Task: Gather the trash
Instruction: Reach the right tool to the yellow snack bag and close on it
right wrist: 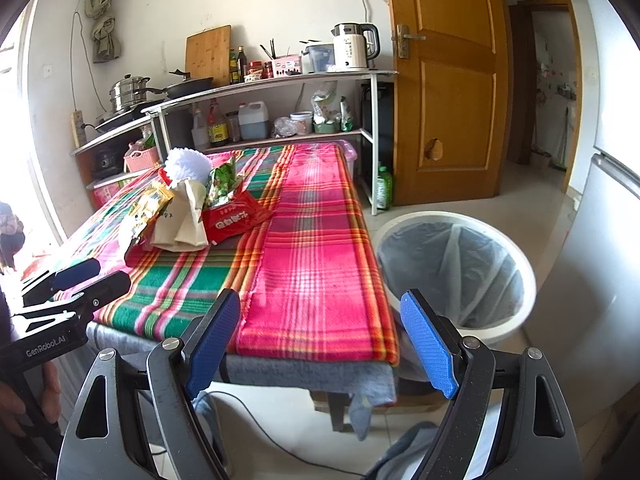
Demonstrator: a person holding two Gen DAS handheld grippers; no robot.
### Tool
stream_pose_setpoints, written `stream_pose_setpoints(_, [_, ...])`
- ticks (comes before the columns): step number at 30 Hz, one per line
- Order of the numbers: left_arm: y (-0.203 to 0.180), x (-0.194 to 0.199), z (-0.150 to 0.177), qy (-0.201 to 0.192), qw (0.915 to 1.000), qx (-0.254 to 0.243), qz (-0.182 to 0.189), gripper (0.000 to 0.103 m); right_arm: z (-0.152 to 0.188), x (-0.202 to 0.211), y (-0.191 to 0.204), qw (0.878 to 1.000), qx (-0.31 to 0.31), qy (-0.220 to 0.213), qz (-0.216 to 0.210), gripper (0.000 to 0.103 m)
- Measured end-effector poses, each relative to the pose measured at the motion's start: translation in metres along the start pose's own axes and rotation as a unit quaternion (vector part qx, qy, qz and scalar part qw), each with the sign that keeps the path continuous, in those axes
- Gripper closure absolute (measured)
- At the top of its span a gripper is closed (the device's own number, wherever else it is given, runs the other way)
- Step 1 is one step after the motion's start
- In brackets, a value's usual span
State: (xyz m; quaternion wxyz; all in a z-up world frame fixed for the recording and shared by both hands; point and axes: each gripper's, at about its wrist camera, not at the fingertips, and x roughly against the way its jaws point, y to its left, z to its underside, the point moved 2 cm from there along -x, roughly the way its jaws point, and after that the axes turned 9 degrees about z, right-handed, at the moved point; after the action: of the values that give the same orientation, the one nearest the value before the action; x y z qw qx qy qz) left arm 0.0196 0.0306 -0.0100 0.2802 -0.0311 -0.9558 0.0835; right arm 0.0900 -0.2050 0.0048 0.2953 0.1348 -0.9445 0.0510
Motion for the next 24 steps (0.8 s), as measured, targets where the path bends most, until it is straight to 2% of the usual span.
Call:
stream_pose_setpoints(5, [0.025, -0.004, -0.01, -0.006, 0.9997, 0.024, -0.01, 0.03, -0.012, -0.015, 0.012, 1.0, 0.006, 0.005, -0.016, 0.02])
stream_pose_setpoints(12, [0.061, -0.013, -0.026, -0.009, 0.9983, 0.031, -0.048, 0.03, -0.038, -0.038, 0.034, 0.998, 0.019, 0.007, -0.056, 0.025])
stream_pose_setpoints(15, [0.077, -0.02, -0.032, -0.008, 0.9978, 0.035, -0.055, 0.024, -0.051, -0.048, 0.044, 0.997, 0.024, 0.005, -0.071, 0.026])
stream_pose_setpoints(19, [0.101, -0.028, -0.038, -0.003, 0.9972, 0.053, -0.052, 0.019, -0.067, -0.061, 0.059, 0.996, 0.037, 0.004, -0.087, 0.028])
stream_pose_setpoints(24, [0.115, -0.039, -0.04, 0.015, 0.9981, 0.053, -0.027, 0.014, -0.083, -0.081, 0.072, 0.994, 0.043, 0.009, -0.104, 0.028])
